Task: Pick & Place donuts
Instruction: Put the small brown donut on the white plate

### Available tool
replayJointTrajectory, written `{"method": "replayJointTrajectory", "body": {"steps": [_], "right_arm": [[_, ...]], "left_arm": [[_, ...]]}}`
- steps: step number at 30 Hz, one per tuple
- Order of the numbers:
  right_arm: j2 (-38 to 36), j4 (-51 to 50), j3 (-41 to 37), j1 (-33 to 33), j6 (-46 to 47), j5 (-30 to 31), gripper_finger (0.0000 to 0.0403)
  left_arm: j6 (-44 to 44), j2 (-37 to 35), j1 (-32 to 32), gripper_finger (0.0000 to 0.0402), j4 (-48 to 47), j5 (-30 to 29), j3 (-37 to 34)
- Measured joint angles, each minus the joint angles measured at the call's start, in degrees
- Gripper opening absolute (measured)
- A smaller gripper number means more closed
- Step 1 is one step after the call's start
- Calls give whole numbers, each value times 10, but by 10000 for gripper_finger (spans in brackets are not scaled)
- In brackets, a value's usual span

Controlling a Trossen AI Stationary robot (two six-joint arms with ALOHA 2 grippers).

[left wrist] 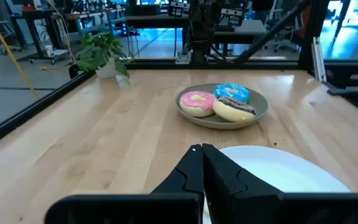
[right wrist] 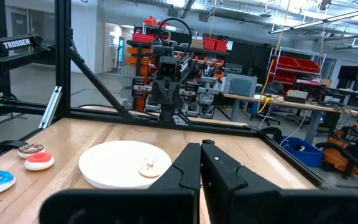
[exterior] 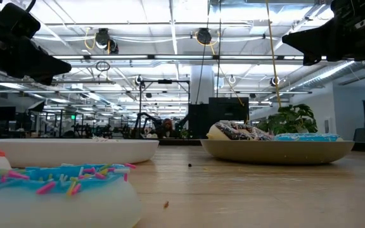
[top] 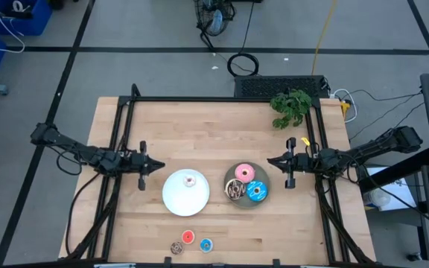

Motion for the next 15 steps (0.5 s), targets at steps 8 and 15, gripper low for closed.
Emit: {"method": "replayJointTrajectory", "body": {"steps": [8,15], "right_arm": [[0,0,0,0,-2,0,0],[0,-5,0,0,-1,0,0]], "left_arm": [[-35,31,-22,3,41,27,38],[31,168,-100,3,39,4,166]]}}
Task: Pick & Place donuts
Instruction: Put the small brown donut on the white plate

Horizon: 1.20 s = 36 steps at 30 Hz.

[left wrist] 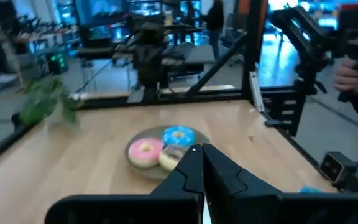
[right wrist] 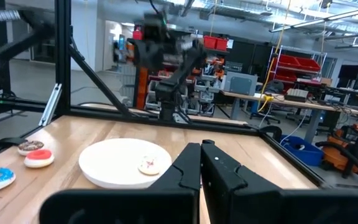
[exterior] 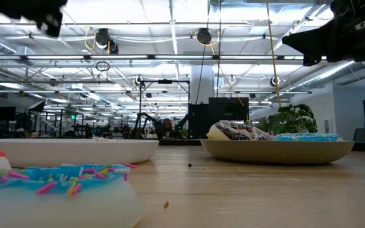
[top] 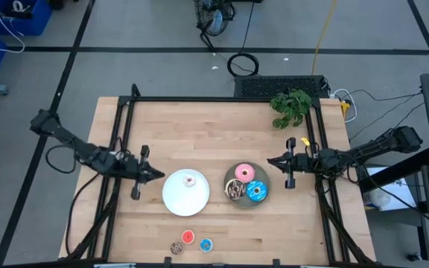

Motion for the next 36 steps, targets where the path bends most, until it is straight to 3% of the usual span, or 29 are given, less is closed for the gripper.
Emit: {"method": "replayJointTrajectory", "body": {"steps": [6,15,22,28,36], "right_arm": [[0,-13,0,0,4,0,0],[0,-12,0,0,16,0,0],[0,-7,0,0,12,0,0],[0,-5,0,0,1,0,0],[0,-5,0,0,1,0,0]], "left_arm": [[12,144,-51,9,-100,-39,153],[-40,317,-87,14,-242,-43,350],[-150,398,-94,7,-387,-103,491],[-174,467,-114,7,-421,-89,546],[-231,560,-134,29,-424,-13,553]]}}
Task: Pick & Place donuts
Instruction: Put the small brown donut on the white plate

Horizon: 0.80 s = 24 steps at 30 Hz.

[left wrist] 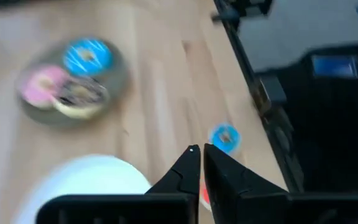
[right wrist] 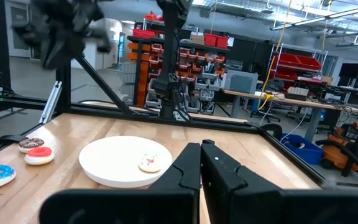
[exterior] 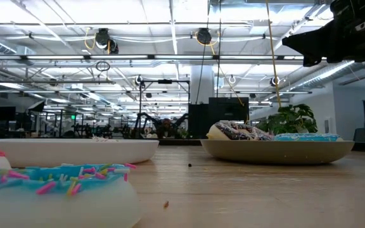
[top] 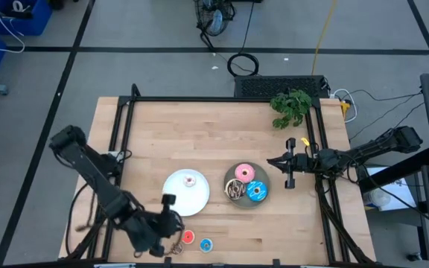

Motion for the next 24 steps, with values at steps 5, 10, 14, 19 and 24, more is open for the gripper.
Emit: {"method": "replayJointTrajectory", "body": {"steps": [5,10,14,19,24], "right_arm": [[0,0,0,0,0,0,0],[0,0,0,0,0,0,0],[0,-2,0,0,5,0,0],[0,-3,0,0,7,0,0],[0,2,0,0,2,0,0]], "left_arm": [[-59,56,22,48,7,73,25],[-74,113,9,51,-26,95,75],[-114,154,1,51,-68,105,116],[-158,190,-15,54,-98,110,122],[-191,212,-21,88,-103,129,122]]}}
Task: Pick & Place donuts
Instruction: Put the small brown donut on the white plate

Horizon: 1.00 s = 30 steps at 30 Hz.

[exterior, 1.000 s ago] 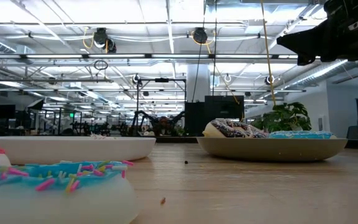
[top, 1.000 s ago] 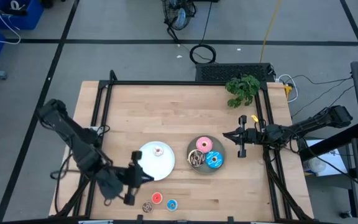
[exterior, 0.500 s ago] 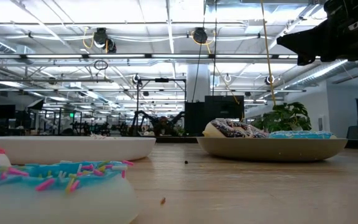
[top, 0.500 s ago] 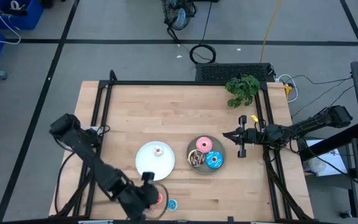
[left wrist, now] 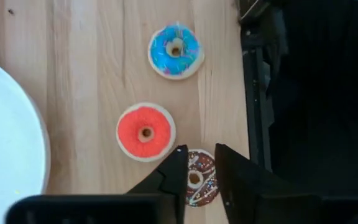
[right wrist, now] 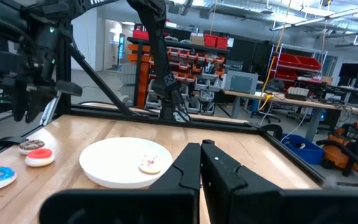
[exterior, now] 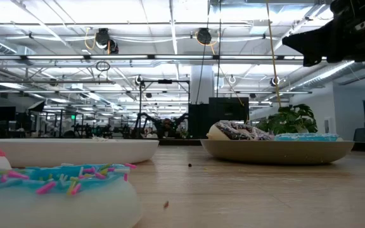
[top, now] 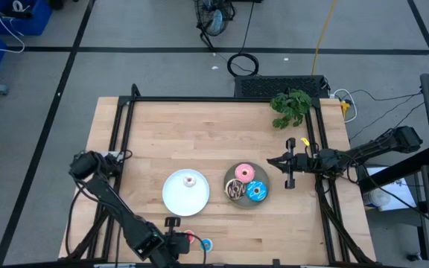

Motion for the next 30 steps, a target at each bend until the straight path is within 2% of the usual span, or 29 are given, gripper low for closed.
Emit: {"method": "replayJointTrajectory", "body": {"steps": [7,11,20,30], "right_arm": [[0,4,0,0,-16,1,0],[0,4,0,0,-28,1,0],[0,3,0,0,-32,0,0],[0,4,0,0,-39,-1,0]], "left_arm": [[-23,7,-13,171,4,-4,0],[-43,10,-24,201,4,1,0],[-92,59,-32,207,44,47,0],[-148,72,-28,207,31,38,0]]}}
